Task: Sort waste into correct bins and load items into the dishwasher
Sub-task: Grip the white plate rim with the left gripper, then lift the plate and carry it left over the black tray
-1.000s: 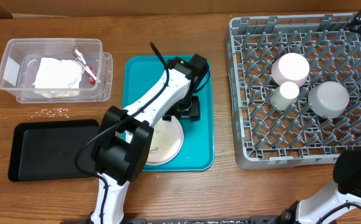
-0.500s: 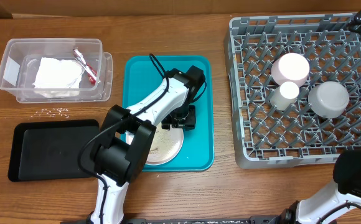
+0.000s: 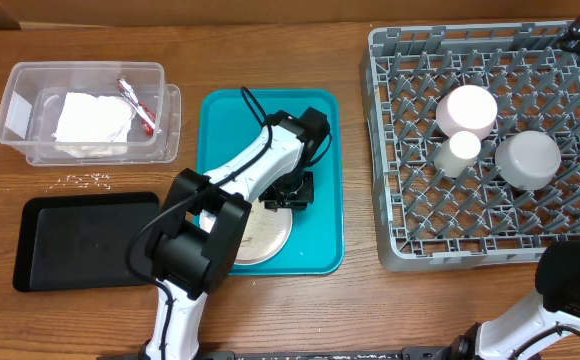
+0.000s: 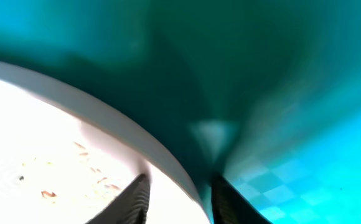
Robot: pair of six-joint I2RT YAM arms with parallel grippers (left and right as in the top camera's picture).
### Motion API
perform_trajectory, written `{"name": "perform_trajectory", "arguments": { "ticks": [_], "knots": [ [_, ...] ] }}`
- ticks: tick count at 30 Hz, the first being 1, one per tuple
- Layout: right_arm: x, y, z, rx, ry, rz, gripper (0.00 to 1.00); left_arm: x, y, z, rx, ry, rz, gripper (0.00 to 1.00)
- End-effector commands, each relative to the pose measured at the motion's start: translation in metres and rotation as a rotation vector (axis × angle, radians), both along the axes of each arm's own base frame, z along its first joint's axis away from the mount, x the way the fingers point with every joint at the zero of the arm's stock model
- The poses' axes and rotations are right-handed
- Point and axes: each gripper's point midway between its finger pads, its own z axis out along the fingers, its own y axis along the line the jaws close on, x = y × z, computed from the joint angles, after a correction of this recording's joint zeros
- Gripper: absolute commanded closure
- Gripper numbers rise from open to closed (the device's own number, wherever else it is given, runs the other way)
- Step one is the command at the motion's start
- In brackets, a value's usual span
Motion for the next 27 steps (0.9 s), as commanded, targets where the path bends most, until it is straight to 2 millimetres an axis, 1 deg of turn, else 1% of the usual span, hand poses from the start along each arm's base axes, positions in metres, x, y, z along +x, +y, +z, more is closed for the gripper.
{"name": "perform_trajectory", "arguments": {
  "ticks": [1, 4, 5, 8, 13, 16, 20, 27],
  "knots": [
    [0.000, 0.000, 0.003, 0.003, -0.011, -0.002, 0.00, -0.002, 0.008, -0.011, 0.038, 0.024, -0.010, 0.74],
    [0.000, 0.000, 0.003, 0.003, -0.011, -0.002, 0.00, 0.003, 0.005, -0.006, 0.028, 0.011, -0.016, 0.83],
    [0.000, 0.000, 0.003, 0.003, -0.011, -0.002, 0.00, 0.005, 0.004, -0.005, 0.026, 0.007, -0.017, 0.84],
    [0.000, 0.000, 0.003, 0.003, -0.011, -0.002, 0.00, 0.008, 0.002, -0.002, 0.019, -0.004, -0.017, 0.95],
    [0.000, 0.000, 0.004, 0.003, -0.012, -0.002, 0.00, 0.010, 0.001, 0.003, 0.019, -0.006, -0.025, 0.96],
    [0.000, 0.000, 0.003, 0.003, -0.011, -0.002, 0.00, 0.014, 0.005, 0.009, 0.052, -0.021, -0.031, 0.96],
    [0.000, 0.000, 0.003, 0.003, -0.011, -0.002, 0.00, 0.022, 0.012, 0.023, 0.099, -0.048, -0.039, 0.96],
    [0.000, 0.000, 0.003, 0.003, -0.011, -0.002, 0.00, 0.037, 0.022, 0.053, 0.177, -0.104, -0.054, 0.96]
  ]
}}
